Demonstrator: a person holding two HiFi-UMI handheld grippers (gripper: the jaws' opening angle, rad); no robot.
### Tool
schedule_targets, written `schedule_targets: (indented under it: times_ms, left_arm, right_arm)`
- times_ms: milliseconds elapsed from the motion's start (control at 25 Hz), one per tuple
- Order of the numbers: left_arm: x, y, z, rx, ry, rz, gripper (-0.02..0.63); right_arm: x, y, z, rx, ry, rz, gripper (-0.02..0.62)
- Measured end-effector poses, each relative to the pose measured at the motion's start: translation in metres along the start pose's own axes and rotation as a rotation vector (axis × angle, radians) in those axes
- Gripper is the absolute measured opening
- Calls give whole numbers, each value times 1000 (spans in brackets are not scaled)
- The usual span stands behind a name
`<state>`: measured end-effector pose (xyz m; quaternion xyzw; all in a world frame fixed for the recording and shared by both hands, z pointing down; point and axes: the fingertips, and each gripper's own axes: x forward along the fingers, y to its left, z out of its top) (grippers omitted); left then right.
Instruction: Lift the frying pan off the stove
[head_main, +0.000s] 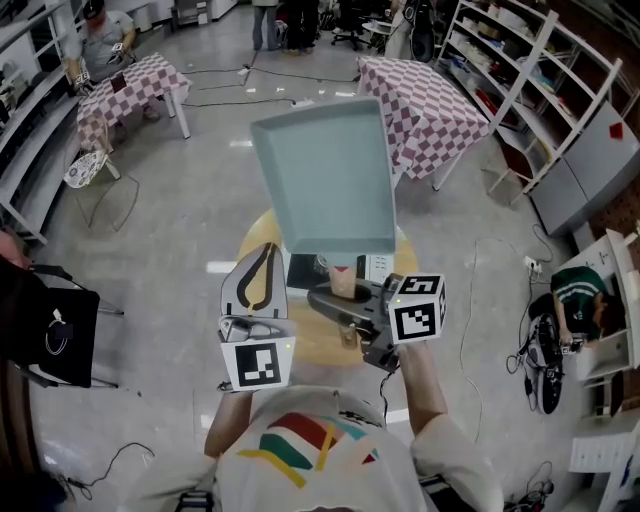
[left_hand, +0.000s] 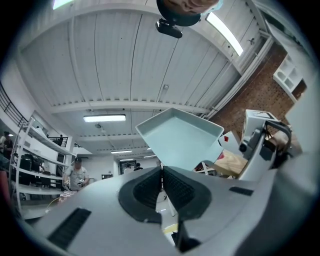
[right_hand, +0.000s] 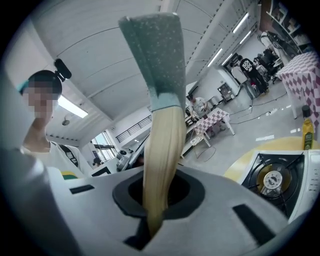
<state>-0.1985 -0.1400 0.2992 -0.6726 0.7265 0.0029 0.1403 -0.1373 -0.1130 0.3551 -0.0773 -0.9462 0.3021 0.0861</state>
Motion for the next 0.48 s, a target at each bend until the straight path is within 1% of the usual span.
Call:
schedule_targets:
  times_ms: [120, 200, 320, 480]
  left_arm:
    - [0, 5, -2, -4, 7, 22, 8]
    - [0, 9, -3, -4, 13, 36, 8]
    - [-3, 14, -5, 2, 19, 49, 8]
    - [-6, 22, -10, 4, 26, 61, 8]
  right_arm:
    - [5, 8, 3, 58, -15, 86, 0]
    - [7, 9, 5, 92, -23, 118, 0]
    - [9, 8, 5, 116, -30, 135, 0]
    - [13, 8, 4, 119, -33, 141, 0]
